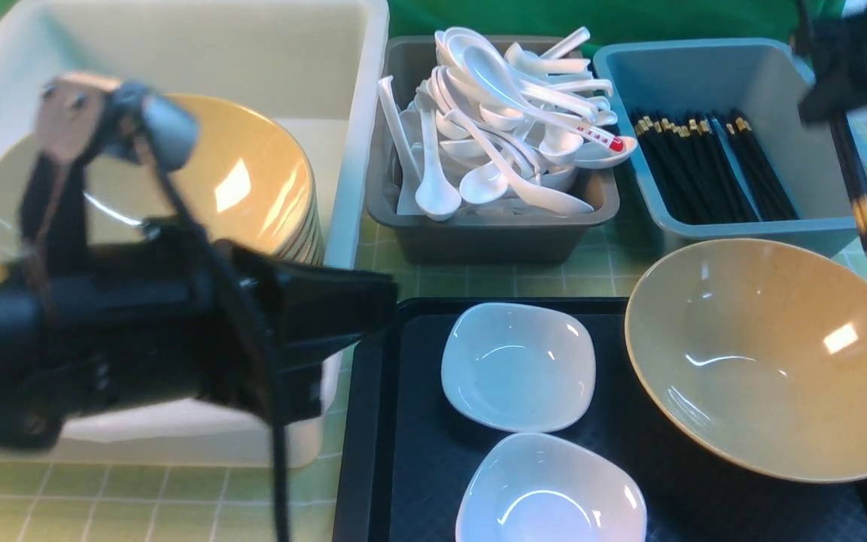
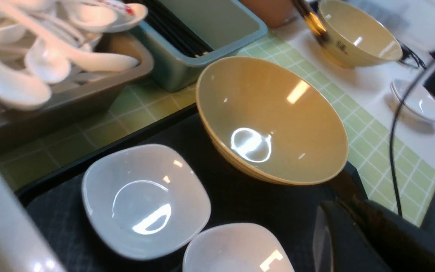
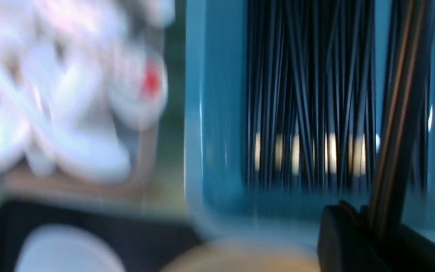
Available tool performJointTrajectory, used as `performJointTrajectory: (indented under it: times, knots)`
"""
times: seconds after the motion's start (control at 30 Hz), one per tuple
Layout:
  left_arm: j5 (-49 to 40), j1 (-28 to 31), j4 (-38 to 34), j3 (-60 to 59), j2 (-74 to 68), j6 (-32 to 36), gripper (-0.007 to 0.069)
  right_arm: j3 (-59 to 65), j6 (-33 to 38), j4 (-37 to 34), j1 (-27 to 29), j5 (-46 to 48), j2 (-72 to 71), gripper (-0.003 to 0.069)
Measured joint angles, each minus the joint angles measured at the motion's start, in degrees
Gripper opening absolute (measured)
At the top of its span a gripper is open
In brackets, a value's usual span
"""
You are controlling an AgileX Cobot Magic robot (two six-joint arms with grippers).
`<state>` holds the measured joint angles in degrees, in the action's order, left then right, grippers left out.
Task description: On green table put chopsticks spoon bowls plates into blue grey white boxes.
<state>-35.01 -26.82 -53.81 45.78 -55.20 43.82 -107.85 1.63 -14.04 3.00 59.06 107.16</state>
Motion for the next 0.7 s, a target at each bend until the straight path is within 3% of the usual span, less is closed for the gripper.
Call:
performJointTrajectory:
  times: [0.33, 0.53, 0.7]
  knots:
    - [-4.9, 0.0, -1.9, 9.2, -11.4, 4.7, -0.0001, -26.6, -1.6, -3.5, 0.7, -3.7, 26.2, 0.0039]
    - [-4.9, 0.0, -1.9, 9.8, -12.1, 4.7, -0.0001, -25.4, -1.1, -3.5, 0.7, -8.5, 30.8, 0.0057]
    - [-5.5, 0.0, -1.9, 9.8, -12.1, 4.8, -0.0001, -22.0, 1.9, -3.5, 0.9, -8.6, 29.6, 0.0157]
